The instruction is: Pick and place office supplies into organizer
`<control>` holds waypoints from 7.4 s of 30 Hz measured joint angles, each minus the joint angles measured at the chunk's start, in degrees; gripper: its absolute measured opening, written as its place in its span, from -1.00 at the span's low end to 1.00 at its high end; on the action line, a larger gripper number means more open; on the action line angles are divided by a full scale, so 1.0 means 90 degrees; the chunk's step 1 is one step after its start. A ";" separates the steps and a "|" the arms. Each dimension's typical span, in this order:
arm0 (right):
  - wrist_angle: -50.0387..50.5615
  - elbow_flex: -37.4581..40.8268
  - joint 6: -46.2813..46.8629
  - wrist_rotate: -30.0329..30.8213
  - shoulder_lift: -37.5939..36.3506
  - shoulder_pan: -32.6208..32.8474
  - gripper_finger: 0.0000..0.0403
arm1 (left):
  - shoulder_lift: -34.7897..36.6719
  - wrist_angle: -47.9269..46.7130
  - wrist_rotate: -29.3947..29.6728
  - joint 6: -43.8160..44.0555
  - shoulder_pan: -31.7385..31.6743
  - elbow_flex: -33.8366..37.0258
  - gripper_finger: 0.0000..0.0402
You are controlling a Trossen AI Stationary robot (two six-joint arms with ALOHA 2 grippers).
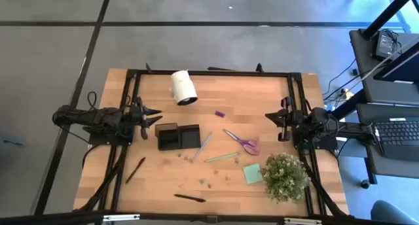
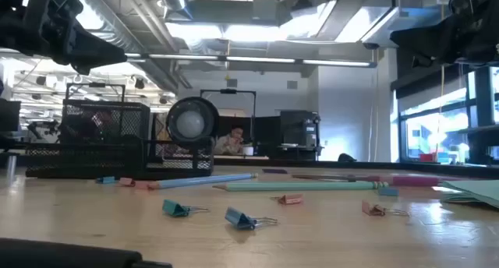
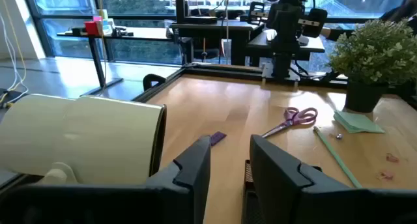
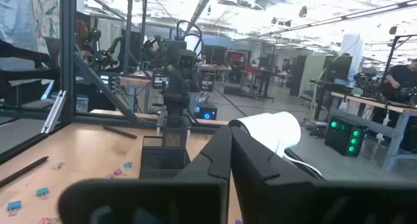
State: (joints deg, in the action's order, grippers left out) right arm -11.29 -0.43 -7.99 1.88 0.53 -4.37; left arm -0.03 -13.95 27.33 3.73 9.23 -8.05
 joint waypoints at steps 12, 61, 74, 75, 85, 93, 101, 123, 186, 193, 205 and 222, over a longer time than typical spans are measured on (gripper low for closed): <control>-0.0001 0.0000 0.0000 0.0001 0.0001 -0.0001 -0.94 | -0.0001 0.0001 0.0000 0.0000 -0.0002 0.0000 -0.49; 0.0000 0.0000 0.0000 0.0001 -0.0001 -0.0001 -0.94 | -0.0002 0.0002 0.0000 0.0000 0.0000 0.0000 -0.49; -0.0001 -0.0001 0.0001 -0.0001 0.0000 -0.0001 -0.94 | -0.0001 0.0000 0.0000 0.0000 -0.0001 -0.0001 -0.49; -0.0001 0.0000 0.0000 0.0001 -0.0001 -0.0001 -0.94 | -0.0002 0.0002 0.0000 0.0000 0.0000 0.0000 -0.49; -0.0002 0.0000 0.0000 -0.0001 -0.0001 0.0001 -0.94 | -0.0002 0.0000 0.0000 0.0000 -0.0002 0.0000 -0.49; 0.0000 0.0000 0.0000 -0.0001 0.0001 0.0001 -0.94 | 0.0000 0.0002 0.0000 0.0000 0.0000 -0.0002 -0.49; -0.0002 0.0000 0.0000 0.0000 0.0000 0.0000 -0.94 | -0.0002 0.0000 0.0000 0.0000 0.0000 0.0000 -0.49; -0.0010 0.0000 0.0621 0.0002 0.0000 0.0000 -0.94 | -0.0001 0.0002 0.0141 -0.0436 -0.0002 -0.0001 -0.49; -0.0046 0.0000 0.0518 -0.0001 0.0001 0.0001 -0.94 | -0.5543 -0.2597 -0.0701 -0.0276 0.0014 -0.4408 -0.23; -0.0043 0.0000 0.0517 -0.0001 -0.0001 0.0001 -0.94 | -0.6542 -0.5432 -0.0574 0.2290 0.0010 -0.5826 -0.23; -0.0042 -0.0001 0.0523 0.0000 0.0000 0.0001 -0.94 | -0.7597 -0.7936 -0.2509 0.5221 0.0286 -0.6183 -0.23; -0.0024 0.0000 0.0525 0.0000 0.0000 -0.0001 -0.94 | -0.7941 -0.6810 -0.3213 0.8362 0.2120 -0.5090 -0.23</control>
State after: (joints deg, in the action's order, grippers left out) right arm -11.51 -0.43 -3.26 1.88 0.52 -4.38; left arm -71.50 -75.24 -1.58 78.98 28.31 -53.86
